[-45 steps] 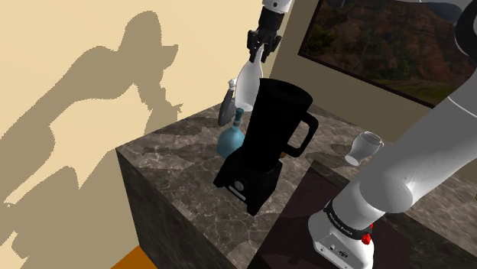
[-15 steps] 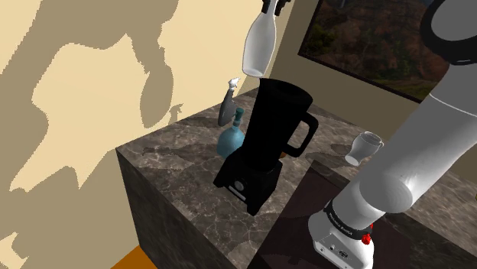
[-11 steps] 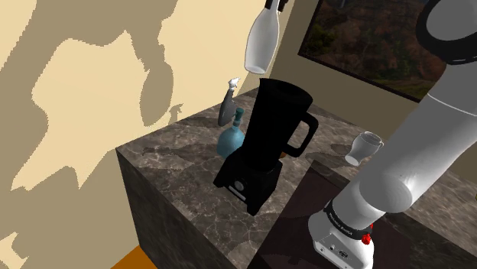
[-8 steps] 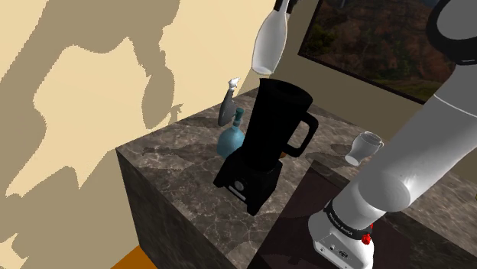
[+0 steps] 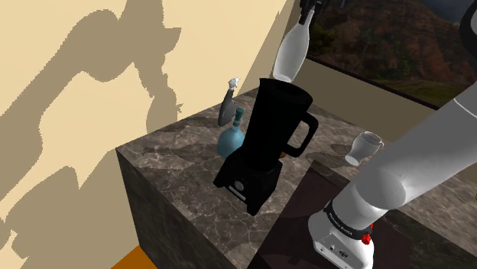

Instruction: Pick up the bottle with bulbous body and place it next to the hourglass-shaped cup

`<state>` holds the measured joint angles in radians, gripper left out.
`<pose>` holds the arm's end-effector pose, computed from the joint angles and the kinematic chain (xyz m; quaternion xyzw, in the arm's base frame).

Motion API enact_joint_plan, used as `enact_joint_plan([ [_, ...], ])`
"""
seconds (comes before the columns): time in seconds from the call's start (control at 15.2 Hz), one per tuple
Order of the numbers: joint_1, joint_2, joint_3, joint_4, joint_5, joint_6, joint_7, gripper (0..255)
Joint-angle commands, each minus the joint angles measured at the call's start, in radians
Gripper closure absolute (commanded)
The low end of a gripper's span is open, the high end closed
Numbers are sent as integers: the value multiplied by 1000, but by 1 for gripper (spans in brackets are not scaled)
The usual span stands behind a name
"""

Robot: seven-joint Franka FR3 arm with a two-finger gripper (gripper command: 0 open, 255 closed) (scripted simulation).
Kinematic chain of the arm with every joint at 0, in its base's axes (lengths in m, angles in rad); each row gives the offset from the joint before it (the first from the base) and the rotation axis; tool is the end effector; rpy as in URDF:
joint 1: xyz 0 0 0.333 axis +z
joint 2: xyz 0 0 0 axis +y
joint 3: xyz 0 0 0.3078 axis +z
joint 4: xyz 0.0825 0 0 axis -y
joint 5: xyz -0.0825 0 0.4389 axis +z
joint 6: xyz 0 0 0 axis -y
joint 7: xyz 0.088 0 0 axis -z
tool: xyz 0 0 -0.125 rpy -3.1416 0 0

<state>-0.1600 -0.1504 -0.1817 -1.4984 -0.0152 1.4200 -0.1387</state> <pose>0.5079 -0.1924 0.7073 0.9941 -0.1021 0.0352 0.0023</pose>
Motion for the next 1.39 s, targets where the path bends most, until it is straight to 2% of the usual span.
enact_joint_plan([
  [0.0, -20, -31, -27, -40, -7, 11, -49, 255],
  [0.66, -110, -84, -177, -139, -35, 61, -287, 255],
  [1.32, -199, -18, -354, -113, -23, 99, -552, 255],
])
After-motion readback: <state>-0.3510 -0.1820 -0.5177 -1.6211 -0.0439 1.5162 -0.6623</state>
